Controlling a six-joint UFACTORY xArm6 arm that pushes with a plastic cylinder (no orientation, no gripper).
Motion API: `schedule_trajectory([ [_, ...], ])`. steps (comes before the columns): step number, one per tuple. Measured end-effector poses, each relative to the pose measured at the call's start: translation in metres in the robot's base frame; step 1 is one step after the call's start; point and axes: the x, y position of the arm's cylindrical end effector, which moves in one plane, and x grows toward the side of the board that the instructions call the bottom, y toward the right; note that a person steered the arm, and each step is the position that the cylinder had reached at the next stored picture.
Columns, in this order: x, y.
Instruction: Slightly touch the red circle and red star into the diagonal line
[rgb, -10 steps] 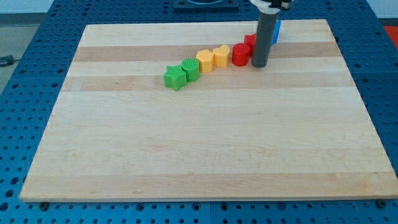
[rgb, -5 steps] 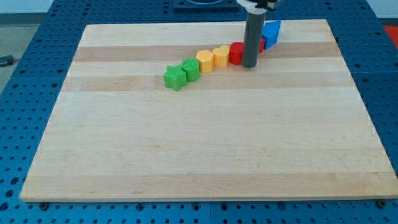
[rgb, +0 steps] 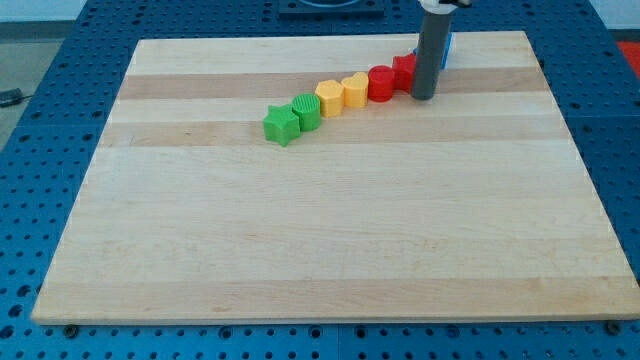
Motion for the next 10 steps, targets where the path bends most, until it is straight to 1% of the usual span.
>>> schedule_trajectory([
  [2, -0.007, -0.004],
  [4, -0.003, -0.01],
  [5, -0.003, -0.035],
  [7, 0.017, -0.044],
  [9, 0.027, -0.065],
  [10, 0.042, -0.074],
])
